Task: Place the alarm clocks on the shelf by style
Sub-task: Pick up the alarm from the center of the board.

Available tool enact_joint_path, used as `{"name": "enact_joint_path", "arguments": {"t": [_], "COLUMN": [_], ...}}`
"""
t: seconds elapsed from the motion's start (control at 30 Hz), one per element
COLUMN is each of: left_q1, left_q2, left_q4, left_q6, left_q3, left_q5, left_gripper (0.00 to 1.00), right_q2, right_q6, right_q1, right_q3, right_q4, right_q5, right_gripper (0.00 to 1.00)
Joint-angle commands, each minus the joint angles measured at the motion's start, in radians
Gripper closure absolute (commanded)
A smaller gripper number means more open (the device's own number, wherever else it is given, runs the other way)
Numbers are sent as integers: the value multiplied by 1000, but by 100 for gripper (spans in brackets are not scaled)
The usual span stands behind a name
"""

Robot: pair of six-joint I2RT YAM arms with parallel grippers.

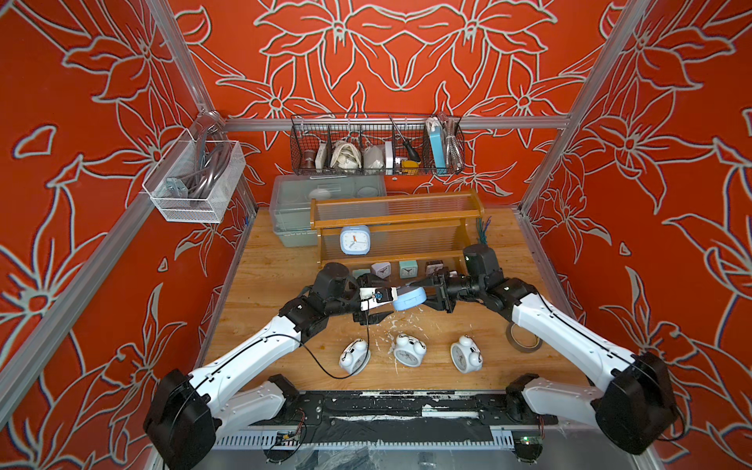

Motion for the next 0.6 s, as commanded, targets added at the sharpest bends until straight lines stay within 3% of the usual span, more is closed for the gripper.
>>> {"name": "enact_joint_path", "arguments": {"t": [0.0, 0.57], "left_q1": [-32, -96], "left_q2": [23, 70], "left_q4": [56, 54], "left_q6": [-25, -29], "left_q3": [-5, 16], "left_q5": [-12, -101], "left_gripper": [20, 48], "right_q2": [-32, -11], "right_q6": [13, 1], "right_q1": [-2, -3], "right_q3": [-17, -24], "right_q4": [26, 37], "right_q5": [7, 11], "right_gripper": [73, 72]}}
